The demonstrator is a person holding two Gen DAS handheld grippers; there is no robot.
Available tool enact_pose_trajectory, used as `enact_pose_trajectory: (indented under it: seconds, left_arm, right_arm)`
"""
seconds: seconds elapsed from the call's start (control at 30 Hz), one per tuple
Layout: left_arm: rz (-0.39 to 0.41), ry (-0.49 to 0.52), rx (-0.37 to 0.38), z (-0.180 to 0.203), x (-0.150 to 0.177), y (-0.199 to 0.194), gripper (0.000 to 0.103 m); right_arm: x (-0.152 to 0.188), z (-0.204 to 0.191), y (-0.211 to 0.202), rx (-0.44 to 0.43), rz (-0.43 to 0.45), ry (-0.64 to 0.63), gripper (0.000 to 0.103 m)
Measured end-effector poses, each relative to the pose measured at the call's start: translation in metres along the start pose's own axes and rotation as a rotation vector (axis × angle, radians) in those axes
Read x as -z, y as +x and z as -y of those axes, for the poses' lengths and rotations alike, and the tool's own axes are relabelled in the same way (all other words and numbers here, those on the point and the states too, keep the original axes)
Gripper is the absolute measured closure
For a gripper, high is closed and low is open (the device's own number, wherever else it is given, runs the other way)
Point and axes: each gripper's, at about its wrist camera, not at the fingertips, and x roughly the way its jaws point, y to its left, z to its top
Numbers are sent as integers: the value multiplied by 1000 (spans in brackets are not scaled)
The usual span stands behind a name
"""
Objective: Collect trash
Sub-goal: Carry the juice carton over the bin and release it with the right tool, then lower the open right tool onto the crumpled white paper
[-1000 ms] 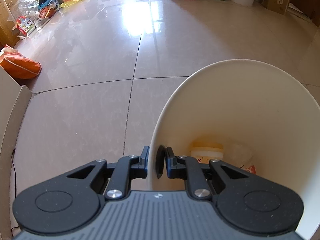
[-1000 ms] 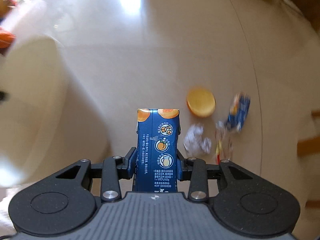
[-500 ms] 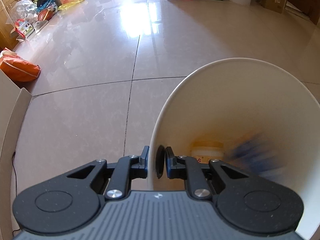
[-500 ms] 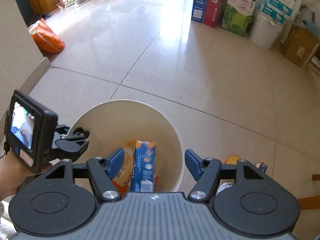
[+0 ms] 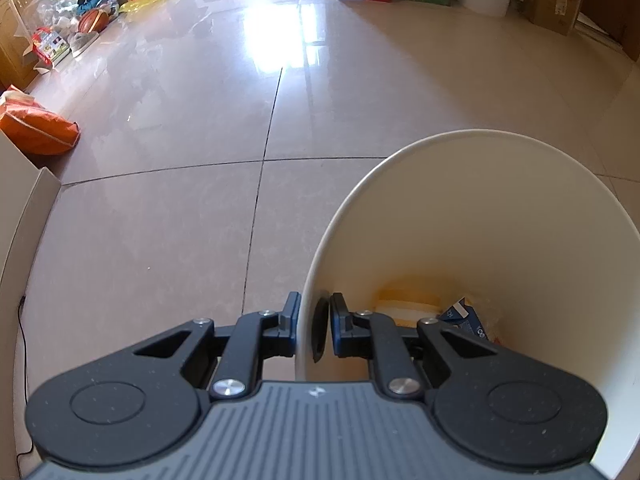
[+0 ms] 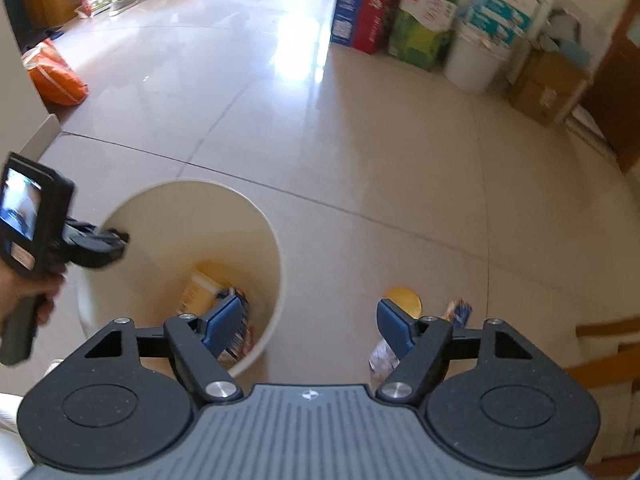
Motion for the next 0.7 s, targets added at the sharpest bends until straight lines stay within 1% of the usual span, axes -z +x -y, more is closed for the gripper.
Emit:
enact_pose_trajectory:
  seconds: [0.13,0.2,0.33,0.4,0.57,0.7]
  left_arm:
    - [-2,21,0,1,-2,1,90]
    - [-3,24,1,2,-2,1,90]
    - [3,71,-12,7,1,-1,90]
    - [1,66,-13,10,2,-2,90]
    - [-12,29,5,3,-1,0,90]
    - [-7,26,6,1,1,0,90]
  right_arm:
    - [26,29,20,0,-14,42,22]
    - [40,45,38,-9,-22,75,22]
    - [70,73,85,-28,-49,129,22]
    - [84,84,114,-32,-60,153,22]
    - [117,101,177,-39,-93,233,22]
    - [142,103,220,-17,-107,282,22]
